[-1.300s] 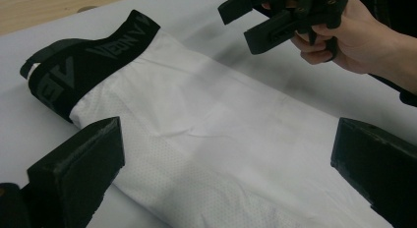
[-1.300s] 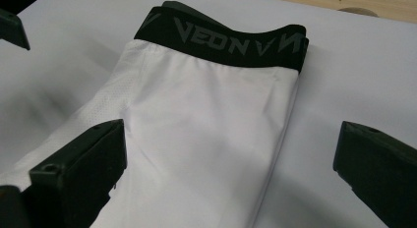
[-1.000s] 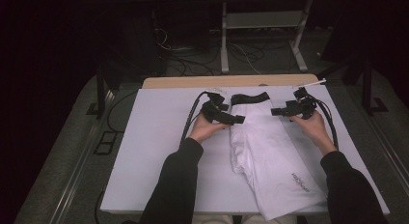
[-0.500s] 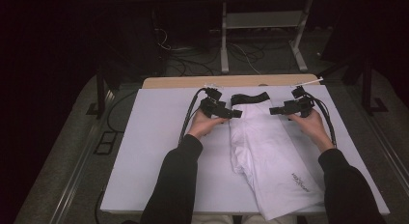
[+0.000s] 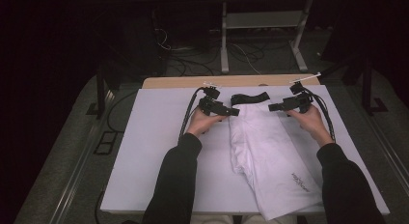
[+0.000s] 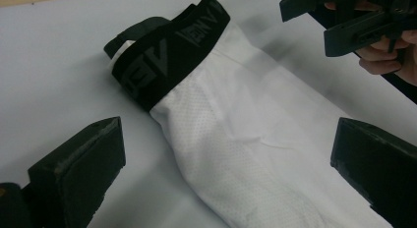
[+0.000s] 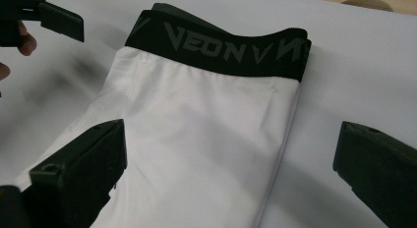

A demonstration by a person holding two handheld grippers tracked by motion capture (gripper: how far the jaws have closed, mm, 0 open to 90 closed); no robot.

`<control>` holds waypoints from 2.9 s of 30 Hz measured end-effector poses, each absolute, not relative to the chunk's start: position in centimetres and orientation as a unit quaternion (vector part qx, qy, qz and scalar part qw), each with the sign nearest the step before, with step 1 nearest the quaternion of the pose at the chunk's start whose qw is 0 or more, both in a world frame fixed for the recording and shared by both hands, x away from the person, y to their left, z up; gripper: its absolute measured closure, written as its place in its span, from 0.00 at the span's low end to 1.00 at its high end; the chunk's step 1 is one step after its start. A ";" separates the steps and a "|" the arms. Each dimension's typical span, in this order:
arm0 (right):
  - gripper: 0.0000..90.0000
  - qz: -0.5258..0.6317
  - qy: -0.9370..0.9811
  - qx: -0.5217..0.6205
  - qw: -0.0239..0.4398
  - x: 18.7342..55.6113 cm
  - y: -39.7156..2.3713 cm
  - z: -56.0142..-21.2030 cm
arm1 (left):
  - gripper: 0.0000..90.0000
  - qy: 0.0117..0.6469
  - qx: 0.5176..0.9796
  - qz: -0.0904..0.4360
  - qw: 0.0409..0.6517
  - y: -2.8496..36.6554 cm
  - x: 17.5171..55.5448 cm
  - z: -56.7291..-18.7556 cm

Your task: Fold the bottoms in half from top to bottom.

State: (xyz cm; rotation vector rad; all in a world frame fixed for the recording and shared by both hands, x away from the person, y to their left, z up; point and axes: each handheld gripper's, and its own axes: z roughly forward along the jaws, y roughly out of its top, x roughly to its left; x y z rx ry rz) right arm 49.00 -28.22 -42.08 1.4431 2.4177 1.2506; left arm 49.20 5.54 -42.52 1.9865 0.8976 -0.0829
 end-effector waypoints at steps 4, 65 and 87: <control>0.00 0.395 0.785 0.476 0.029 49.7 -28.0 -42.5 | 0.00 0.374 0.804 -0.038 0.460 5.3 49.7 -42.9; 0.98 0.384 0.769 0.510 0.013 49.7 -27.4 -43.7 | 0.97 0.425 0.782 -0.062 0.452 4.0 50.6 -44.6; 0.98 0.412 0.770 0.485 0.041 47.3 -28.0 -42.3 | 0.97 0.410 0.789 -0.060 0.454 4.1 49.0 -42.3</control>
